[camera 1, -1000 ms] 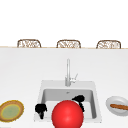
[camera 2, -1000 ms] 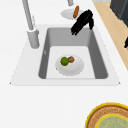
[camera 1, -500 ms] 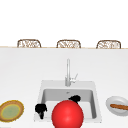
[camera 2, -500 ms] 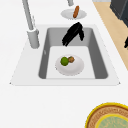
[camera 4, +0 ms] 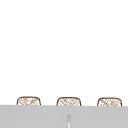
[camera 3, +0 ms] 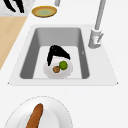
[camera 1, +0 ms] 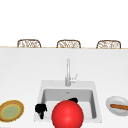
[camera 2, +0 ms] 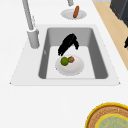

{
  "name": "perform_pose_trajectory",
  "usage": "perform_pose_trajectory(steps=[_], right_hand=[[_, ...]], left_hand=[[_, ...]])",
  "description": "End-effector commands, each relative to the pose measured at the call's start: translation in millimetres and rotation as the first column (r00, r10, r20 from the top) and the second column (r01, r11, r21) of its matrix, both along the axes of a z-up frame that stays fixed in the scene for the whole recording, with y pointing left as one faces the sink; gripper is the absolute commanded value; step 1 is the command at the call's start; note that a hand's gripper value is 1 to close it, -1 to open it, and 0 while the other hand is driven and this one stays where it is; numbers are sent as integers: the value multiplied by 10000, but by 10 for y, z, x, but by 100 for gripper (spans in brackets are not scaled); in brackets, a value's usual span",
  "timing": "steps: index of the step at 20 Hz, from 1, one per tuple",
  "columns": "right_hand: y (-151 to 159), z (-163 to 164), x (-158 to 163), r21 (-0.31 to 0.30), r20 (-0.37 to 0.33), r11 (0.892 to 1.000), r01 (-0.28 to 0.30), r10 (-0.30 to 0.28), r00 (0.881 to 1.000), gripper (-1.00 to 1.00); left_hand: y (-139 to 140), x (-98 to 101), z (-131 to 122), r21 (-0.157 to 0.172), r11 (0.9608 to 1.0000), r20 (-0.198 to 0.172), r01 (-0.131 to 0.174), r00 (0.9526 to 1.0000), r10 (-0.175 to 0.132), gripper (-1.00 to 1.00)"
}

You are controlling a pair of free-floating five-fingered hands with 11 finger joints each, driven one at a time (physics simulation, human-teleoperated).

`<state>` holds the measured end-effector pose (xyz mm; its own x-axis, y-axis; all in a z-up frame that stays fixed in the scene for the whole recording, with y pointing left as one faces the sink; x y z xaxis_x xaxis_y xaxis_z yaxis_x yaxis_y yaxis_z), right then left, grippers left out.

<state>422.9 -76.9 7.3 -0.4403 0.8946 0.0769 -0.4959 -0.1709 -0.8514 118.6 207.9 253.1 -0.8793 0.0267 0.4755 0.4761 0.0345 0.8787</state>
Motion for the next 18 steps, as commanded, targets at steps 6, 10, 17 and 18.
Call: perform_pose_trajectory(steps=[6, 10, 17, 18], right_hand=[[8, -552, 178, -87, -96, 9998, -175, 175, 9998, -100], [110, -700, 292, -219, -410, 9998, 6, -15, 9992, -100], [248, -939, 505, -682, -1340, 9976, 151, -241, 9907, 100], [273, -925, 550, -1076, -1632, 9942, -25, -152, 9865, 100]], left_hand=[[0, 0, 0, 0, 10000, 0, 0, 10000, 0, 0], [0, 0, 0, 0, 10000, 0, 0, 10000, 0, 0], [0, 0, 0, 0, 10000, 0, 0, 10000, 0, 0], [0, 0, 0, 0, 10000, 0, 0, 10000, 0, 0]])
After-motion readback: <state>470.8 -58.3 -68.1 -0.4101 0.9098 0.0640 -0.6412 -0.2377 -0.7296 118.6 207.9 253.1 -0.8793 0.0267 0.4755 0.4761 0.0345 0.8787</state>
